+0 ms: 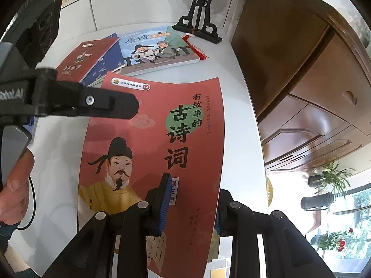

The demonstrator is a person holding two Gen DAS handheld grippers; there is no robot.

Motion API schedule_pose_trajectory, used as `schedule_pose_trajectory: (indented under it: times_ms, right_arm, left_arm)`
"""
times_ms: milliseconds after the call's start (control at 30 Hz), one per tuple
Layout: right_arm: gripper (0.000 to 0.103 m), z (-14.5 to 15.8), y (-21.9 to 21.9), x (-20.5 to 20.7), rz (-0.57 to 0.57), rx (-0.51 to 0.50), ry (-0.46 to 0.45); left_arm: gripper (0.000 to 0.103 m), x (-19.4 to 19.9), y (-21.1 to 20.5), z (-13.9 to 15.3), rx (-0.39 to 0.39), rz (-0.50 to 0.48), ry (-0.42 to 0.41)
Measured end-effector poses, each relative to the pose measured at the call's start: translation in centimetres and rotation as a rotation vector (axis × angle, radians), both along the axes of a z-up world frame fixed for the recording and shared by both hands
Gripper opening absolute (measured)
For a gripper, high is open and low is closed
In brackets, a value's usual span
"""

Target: Organize books

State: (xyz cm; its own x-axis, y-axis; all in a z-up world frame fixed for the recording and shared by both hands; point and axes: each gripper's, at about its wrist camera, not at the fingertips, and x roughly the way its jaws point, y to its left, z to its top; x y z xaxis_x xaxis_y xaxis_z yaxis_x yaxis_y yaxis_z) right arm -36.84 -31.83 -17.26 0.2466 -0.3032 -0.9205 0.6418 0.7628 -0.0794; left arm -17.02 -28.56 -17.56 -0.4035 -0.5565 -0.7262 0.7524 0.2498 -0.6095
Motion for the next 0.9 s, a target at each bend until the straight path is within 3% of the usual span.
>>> schedule_pose_trajectory:
  times_ms: [167,333,567,900]
  right_arm:
    - [0.03,0.1,-0.1,0.0,-0.004,0.004,0.001]
    - [0.038,0.0,-0.4,-0.1,-0.014,0.007,0.017]
    - [0.04,1.0,-0.4,-0.5,-0.049,-0.037,0.035]
    - [0.042,6.0,1.4,1.2,-0.012,-0.123,-0.027]
  left_arm:
    - [0.092,0.1,-0.1,0.0,0.022,0.007,0.005]
    - [0.093,0.8,0.4,0.2,0.04,0.042,-0.005]
    - [0.093,1.2,0.9,2.1,0.003,0.046,-0.061]
    - [0.093,1.4,2.0,4.1,-0.024,0.061,-0.075]
